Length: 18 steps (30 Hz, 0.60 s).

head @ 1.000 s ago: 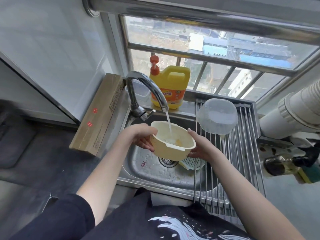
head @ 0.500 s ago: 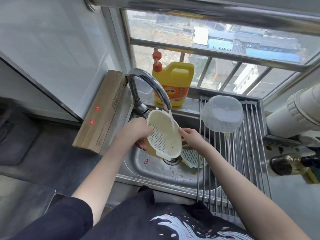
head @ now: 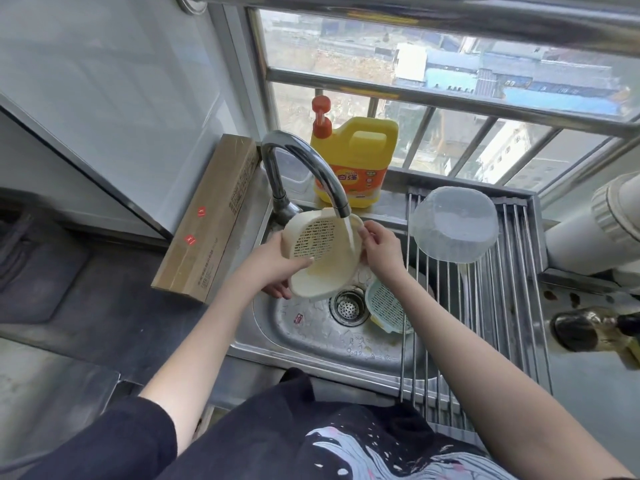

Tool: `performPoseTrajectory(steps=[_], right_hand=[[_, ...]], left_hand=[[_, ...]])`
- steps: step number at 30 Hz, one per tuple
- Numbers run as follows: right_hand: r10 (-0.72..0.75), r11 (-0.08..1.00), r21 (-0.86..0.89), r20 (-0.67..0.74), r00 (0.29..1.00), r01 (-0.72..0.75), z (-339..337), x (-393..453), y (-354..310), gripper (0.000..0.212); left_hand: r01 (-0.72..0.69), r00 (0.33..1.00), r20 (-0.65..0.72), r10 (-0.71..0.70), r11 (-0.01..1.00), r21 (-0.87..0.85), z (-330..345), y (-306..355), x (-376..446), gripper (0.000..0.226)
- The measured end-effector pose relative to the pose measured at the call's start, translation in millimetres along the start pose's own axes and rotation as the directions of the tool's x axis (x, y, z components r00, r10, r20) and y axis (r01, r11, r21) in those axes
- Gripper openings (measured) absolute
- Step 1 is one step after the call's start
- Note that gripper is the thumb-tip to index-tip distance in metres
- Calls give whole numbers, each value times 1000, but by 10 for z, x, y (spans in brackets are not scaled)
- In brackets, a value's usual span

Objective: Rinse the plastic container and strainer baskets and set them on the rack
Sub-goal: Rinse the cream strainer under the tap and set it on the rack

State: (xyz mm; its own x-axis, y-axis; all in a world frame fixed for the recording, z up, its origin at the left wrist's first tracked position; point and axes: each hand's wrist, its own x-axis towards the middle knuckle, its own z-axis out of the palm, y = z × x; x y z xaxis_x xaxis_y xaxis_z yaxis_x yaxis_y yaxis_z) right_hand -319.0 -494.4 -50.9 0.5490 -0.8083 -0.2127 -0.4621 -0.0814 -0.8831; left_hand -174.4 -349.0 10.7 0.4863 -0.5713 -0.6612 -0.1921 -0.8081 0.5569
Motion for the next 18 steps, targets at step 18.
performPoseTrajectory(steps=[18], right_hand=[[-413,861,-375,-119,903,345,-242,22,-446,26]], left_hand=[[232,926,376,-5,796,-560,441,-289,599,18]])
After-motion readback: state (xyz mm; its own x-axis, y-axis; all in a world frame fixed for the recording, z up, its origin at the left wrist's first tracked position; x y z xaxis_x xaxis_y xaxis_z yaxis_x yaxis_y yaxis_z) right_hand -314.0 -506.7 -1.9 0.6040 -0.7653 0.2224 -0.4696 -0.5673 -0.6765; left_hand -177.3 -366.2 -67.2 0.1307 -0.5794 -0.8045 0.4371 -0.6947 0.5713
